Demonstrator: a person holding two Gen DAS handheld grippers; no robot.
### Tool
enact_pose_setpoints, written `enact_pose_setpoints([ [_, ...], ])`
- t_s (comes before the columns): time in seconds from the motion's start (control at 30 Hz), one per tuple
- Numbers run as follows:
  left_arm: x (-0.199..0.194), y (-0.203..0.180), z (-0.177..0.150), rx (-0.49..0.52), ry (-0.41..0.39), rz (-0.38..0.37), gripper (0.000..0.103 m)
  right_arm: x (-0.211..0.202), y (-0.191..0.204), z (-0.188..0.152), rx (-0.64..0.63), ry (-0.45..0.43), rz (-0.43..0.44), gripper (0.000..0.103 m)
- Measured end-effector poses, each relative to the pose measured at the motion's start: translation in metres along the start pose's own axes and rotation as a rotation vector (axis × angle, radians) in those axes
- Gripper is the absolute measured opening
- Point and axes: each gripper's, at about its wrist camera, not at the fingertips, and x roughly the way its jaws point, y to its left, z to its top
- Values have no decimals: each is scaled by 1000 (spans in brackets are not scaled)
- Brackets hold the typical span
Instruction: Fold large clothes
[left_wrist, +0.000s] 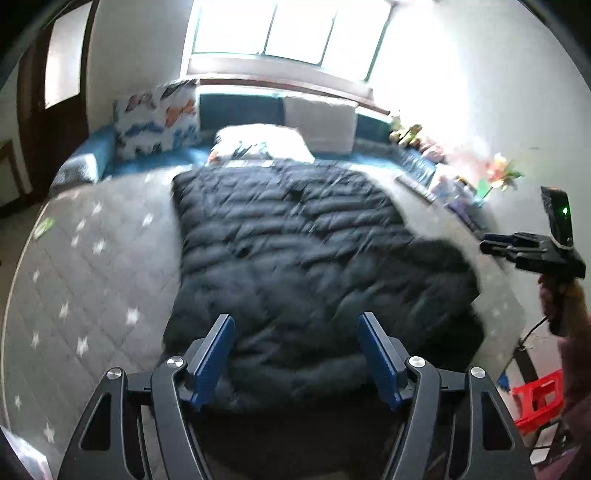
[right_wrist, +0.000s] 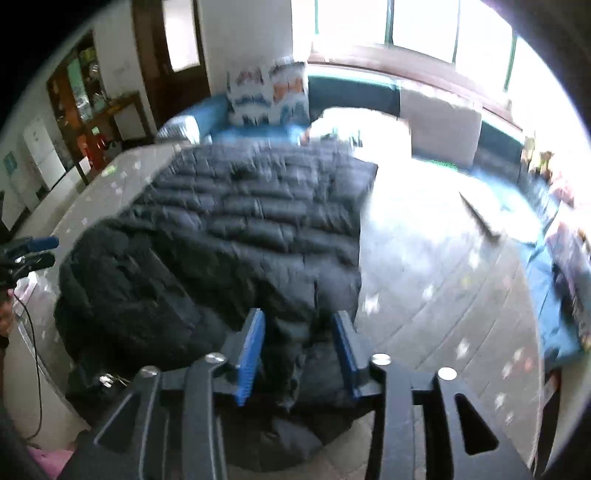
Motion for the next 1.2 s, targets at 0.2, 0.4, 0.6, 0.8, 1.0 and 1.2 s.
enact_pose_setpoints([
  [0.2, 40, -15, 32, -9, 16, -41, 73, 12, 36, 23, -54, -56, 109, 54],
  [0.4, 91, -18, 23, -26, 101, -26, 73, 61, 61, 22, -79, -18, 110, 54],
  [0.6, 117, -11, 4, -45, 135, -41, 73, 96, 59, -4, -72, 57, 110, 54],
  [0.8, 129, -8, -5, -43, 145, -34, 73, 104, 56, -14, -79, 61, 121, 54],
  [1.0, 135, -13, -12, -21, 129, -6, 74, 105, 56, -19, -94, 44, 122, 54],
  [1.2, 135, -15, -16, -17, 113, 2, 75, 105, 57, -23, -91, 17, 119, 54],
])
